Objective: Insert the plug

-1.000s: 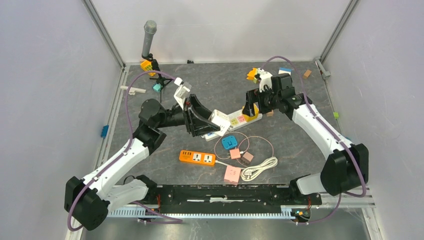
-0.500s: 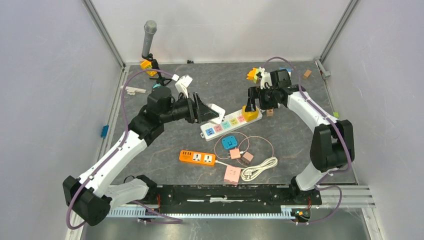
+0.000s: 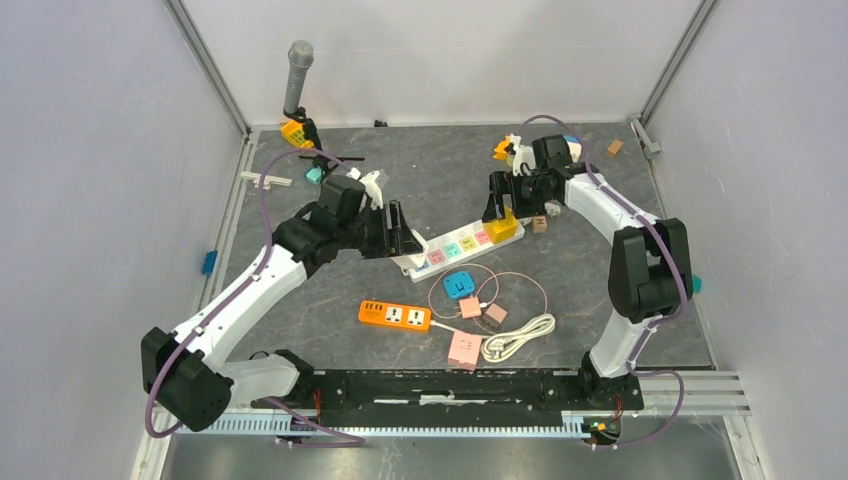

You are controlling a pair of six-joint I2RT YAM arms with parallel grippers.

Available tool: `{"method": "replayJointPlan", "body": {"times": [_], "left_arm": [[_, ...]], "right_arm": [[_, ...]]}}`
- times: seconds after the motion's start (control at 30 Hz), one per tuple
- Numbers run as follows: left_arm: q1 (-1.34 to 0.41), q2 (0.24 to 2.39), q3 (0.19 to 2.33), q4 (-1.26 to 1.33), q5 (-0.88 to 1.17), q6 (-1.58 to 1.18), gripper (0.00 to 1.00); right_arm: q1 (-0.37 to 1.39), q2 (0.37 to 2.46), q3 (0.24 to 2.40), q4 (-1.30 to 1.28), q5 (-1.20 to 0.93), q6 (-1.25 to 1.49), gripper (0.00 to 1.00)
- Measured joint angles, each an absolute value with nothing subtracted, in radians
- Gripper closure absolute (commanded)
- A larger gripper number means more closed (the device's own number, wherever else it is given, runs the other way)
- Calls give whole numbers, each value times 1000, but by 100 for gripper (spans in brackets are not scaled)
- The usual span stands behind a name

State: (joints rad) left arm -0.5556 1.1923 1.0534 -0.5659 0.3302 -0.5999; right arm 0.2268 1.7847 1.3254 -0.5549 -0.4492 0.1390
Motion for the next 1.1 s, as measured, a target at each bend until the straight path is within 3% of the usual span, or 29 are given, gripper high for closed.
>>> {"method": "replayJointPlan", "body": {"times": [0.5, 0.83, 1.1], "left_arm": [[-556, 1195, 1068, -696, 6, -555, 98], [-556, 1283, 1113, -719, -49, -560, 98], [-556, 1410, 1154, -723, -30, -631, 98]], "right_arm": [[311, 1689, 1090, -397, -585, 294, 3], [459, 1653, 997, -179, -658, 529, 2], [440, 1610, 992, -183, -643, 534, 2]]}}
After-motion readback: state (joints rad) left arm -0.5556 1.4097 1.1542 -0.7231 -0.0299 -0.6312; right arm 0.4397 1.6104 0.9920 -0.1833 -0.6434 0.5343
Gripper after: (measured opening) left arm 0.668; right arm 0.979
